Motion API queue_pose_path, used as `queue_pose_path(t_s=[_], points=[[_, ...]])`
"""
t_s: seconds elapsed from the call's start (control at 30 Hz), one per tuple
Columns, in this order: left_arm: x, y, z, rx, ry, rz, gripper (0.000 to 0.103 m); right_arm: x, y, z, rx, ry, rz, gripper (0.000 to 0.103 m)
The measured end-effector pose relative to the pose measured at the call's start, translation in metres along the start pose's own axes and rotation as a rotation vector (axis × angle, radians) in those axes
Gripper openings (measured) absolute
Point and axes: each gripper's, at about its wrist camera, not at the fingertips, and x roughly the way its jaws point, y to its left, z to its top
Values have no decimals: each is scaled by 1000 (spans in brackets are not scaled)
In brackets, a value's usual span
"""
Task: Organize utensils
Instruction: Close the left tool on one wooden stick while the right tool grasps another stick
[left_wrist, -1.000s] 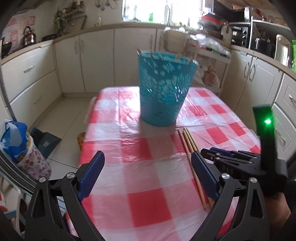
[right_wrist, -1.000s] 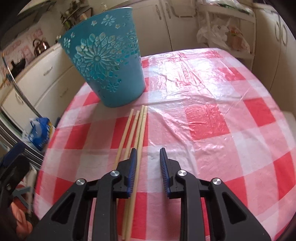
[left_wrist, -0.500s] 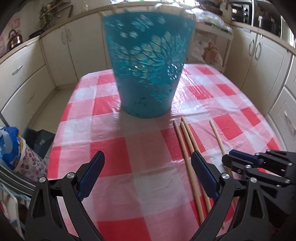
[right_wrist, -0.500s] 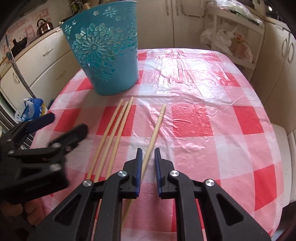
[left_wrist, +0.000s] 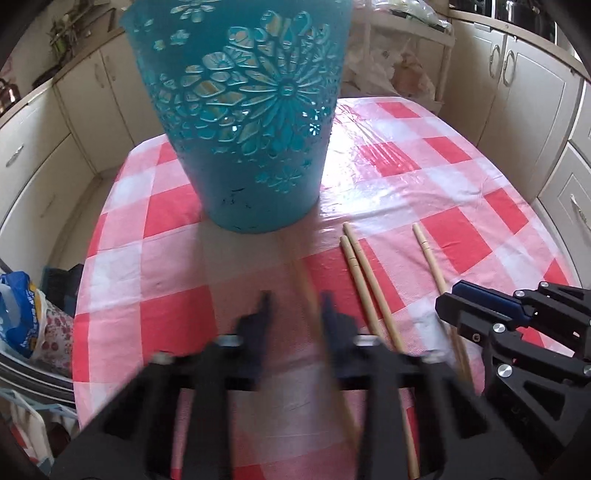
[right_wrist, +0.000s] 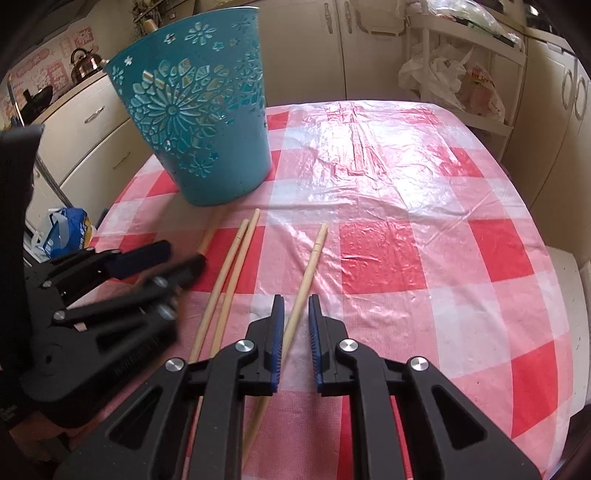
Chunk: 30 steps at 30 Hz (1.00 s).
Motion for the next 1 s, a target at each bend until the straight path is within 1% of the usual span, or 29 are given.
queue_pose_path(t_s=[0.03, 0.1, 0.17, 0.2, 0.27, 0.3, 0.33, 0.37, 0.4, 0.47, 0.5, 0.53, 0.6, 0.7, 0.87, 0.9, 1.0], points=[[-2, 6, -2, -25, -3, -4, 7, 0, 2, 0, -13, 8, 14, 12], [-7, 20, -8, -75, -10, -10, 5, 1, 10, 0, -48, 25, 35, 11], [-12, 33, -14, -126, -17, -35, 5, 3, 15, 1, -72, 31, 21, 11], [-15, 39, -19, -152, -20, -44, 5, 5, 14, 4, -69, 34, 21, 12], [-17, 47, -22, -172, -15, -63, 5, 7, 13, 8, -65, 39, 21, 16], [-17, 49, -22, -175, -8, -64, 5, 9, 12, 10, -69, 39, 15, 19], [-16, 50, -21, -175, -3, -66, 6, 10, 13, 11, -76, 41, 12, 20], [-14, 50, -18, -167, 6, -67, 7, 11, 14, 12, -84, 40, 7, 20], [-13, 49, -15, -152, 11, -59, 11, 12, 15, 13, -92, 39, 4, 20], [-11, 47, -12, -120, 18, -30, 14, 12, 17, 12, -110, 35, -1, 20], [-10, 47, -10, -114, 19, -22, 14, 12, 17, 11, -120, 35, 2, 16], [-9, 46, -8, -108, 19, -14, 14, 12, 19, 11, -132, 38, 12, 11], [-8, 46, -7, -110, 14, -8, 14, 10, 22, 9, -165, 42, 22, 10], [-11, 46, -9, -130, 9, -17, 8, 9, 23, 7, -184, 42, 8, 10], [-11, 44, -12, -121, 11, 10, 9, 11, 24, 7, -179, 40, -4, 10], [-11, 43, -11, -113, 13, 14, 11, 11, 25, 7, -179, 40, -4, 10], [-10, 37, -9, -78, 9, 15, 12, 10, 23, 7, -173, 46, 22, 10]])
